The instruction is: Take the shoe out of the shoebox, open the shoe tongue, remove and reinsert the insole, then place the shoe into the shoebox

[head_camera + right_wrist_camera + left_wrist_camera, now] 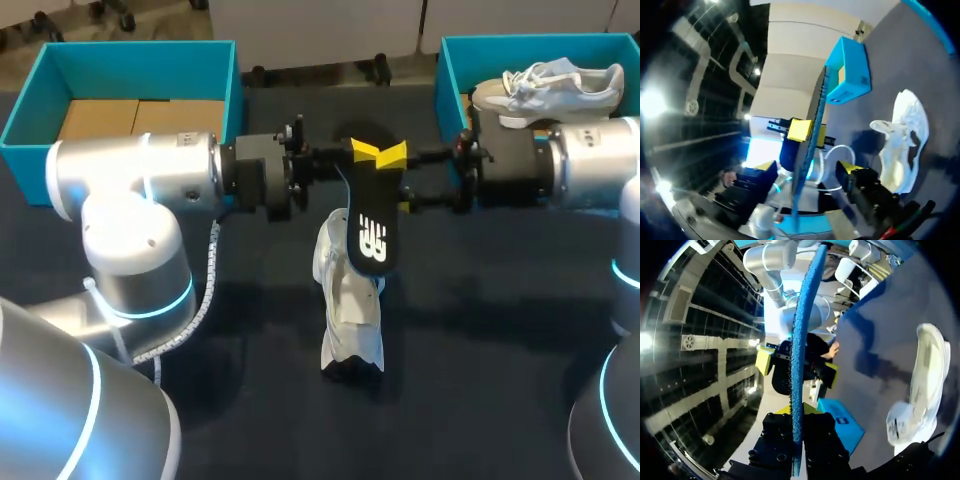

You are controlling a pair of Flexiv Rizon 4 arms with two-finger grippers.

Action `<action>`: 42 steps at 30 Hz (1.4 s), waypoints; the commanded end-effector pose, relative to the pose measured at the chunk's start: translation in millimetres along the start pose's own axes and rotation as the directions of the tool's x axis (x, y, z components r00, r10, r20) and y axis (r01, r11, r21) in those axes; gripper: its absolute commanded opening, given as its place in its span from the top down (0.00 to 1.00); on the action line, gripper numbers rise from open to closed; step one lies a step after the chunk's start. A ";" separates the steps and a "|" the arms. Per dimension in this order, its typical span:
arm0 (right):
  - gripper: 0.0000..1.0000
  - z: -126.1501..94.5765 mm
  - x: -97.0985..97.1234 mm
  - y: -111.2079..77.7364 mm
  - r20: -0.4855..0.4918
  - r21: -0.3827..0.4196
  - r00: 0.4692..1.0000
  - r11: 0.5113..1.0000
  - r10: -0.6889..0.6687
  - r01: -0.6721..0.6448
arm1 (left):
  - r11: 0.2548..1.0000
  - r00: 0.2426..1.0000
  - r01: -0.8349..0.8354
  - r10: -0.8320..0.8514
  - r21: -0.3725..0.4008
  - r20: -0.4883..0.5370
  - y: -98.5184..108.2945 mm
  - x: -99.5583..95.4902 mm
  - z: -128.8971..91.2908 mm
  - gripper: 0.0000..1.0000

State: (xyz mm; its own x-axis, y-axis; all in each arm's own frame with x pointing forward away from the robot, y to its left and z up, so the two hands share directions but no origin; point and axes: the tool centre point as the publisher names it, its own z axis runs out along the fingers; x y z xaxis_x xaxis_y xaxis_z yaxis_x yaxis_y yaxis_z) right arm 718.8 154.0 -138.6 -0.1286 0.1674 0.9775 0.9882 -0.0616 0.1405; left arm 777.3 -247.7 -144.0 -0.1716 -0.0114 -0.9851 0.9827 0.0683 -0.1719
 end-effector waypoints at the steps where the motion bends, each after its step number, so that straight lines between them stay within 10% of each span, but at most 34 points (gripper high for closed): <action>1: 0.00 -24.5 6.1 -12.8 0.091 -0.014 0.992 0.996 -0.086 0.088 | 0.999 0.998 0.034 -0.033 0.030 -0.046 -7.9 -4.0 -7.3 1.00; 16: 0.00 -50.1 -0.5 -17.0 0.272 0.087 0.842 0.883 -0.467 0.462 | 0.977 0.974 0.211 -0.208 0.029 -0.086 -29.8 -0.7 -19.5 1.00; 35: 0.00 -52.6 -0.4 -15.9 0.274 0.064 0.851 0.892 -0.448 0.448 | 0.964 0.962 0.259 -0.252 0.057 -0.106 -36.8 -3.9 -20.1 1.00; 42: 0.00 -67.6 -5.2 -20.1 0.162 0.172 0.572 0.594 -0.804 0.786 | 0.921 0.926 0.371 -0.358 0.122 -0.118 -47.3 -9.2 -30.2 1.00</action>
State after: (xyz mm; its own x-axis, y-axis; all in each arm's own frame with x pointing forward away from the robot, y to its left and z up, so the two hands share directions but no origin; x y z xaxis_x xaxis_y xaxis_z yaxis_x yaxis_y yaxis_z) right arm 702.4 97.9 -134.9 -0.6713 0.4090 0.6182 0.7177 0.1504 0.6799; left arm 729.6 -231.8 -129.8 -0.4935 0.0754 -0.8665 0.8664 -0.0453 -0.4974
